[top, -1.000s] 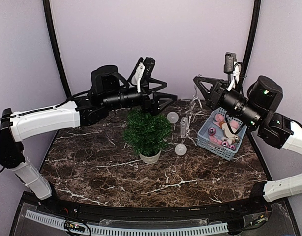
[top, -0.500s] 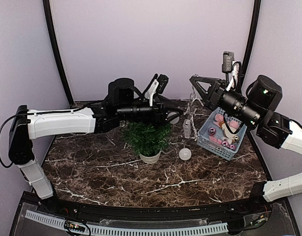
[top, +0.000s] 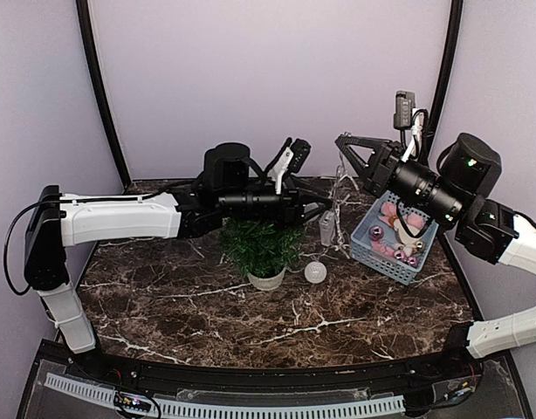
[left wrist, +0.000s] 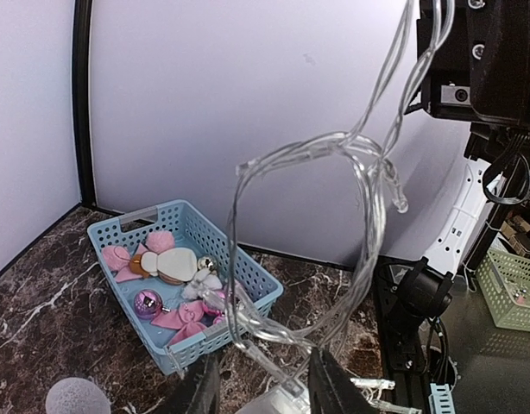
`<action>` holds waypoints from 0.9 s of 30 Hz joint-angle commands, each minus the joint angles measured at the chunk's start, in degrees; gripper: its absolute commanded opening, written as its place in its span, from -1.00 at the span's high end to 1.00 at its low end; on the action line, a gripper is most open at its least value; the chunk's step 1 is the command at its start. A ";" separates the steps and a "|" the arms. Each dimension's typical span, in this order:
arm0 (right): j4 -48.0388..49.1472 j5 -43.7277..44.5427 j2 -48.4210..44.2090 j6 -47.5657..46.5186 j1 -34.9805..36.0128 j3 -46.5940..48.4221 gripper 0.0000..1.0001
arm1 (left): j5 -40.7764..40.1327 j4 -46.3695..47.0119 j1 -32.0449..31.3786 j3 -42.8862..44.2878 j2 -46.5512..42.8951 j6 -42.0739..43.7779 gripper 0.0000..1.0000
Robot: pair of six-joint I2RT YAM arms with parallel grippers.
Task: Decorate the small christmas tree
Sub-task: Pass from the right arm to the left
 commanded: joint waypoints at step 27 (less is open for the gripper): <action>3.34 0.62 -2.00 0.74 0.22 0.40 0.99 | -1.46 1.17 -3.08 -3.99 -1.66 -0.56 0.08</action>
